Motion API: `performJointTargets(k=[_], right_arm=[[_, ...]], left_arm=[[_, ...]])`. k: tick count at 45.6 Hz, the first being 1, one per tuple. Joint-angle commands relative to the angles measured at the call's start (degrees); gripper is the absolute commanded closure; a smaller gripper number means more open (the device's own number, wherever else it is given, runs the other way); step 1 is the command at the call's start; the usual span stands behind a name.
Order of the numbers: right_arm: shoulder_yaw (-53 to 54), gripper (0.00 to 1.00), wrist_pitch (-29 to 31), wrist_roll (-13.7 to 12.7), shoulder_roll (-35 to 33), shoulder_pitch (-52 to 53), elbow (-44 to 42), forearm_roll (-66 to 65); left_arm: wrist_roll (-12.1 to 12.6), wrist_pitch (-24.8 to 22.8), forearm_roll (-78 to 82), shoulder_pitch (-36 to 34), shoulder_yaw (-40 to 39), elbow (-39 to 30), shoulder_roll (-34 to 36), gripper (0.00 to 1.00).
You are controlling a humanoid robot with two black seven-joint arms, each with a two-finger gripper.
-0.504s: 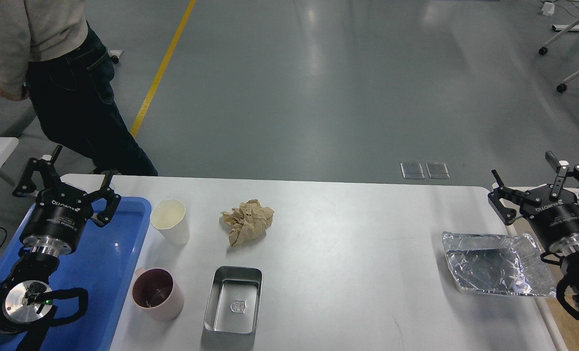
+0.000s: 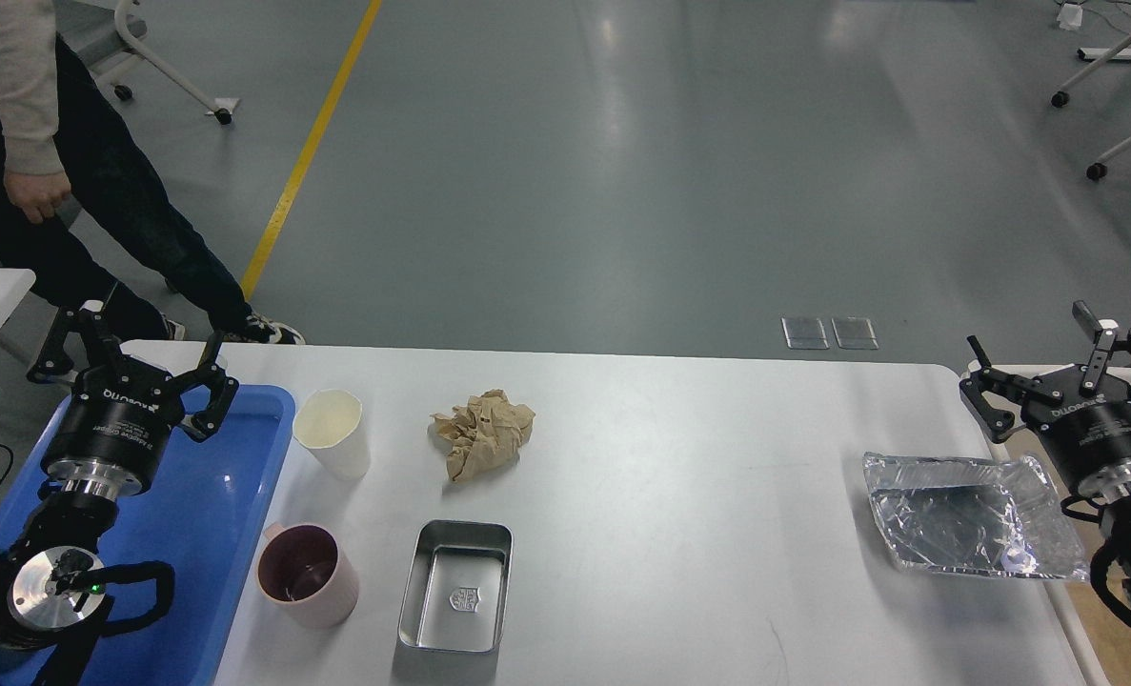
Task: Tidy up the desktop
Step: 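Move the left gripper down toward the pink mug near the tray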
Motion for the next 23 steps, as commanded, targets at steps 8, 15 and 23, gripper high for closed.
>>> performJointTargets(k=[8, 15, 23], right_arm=[[0.1, 0.00, 0.1, 0.1, 0.5, -0.1, -1.2, -0.2], [0.0, 0.00, 0.2, 0.1, 1.2, 1.4, -4.6, -0.4], [-0.3, 0.00, 0.7, 0.1, 0.6, 1.3, -4.9, -4.6]], left_arm=[[-0.2, 0.5, 0.1, -0.9, 0.1, 0.1, -0.4, 0.04], [-0.6, 0.8, 0.2, -0.9, -0.7, 0.3, -1.2, 0.04], [-0.7, 0.8, 0.2, -0.9, -1.2, 0.2, -6.5, 0.04]])
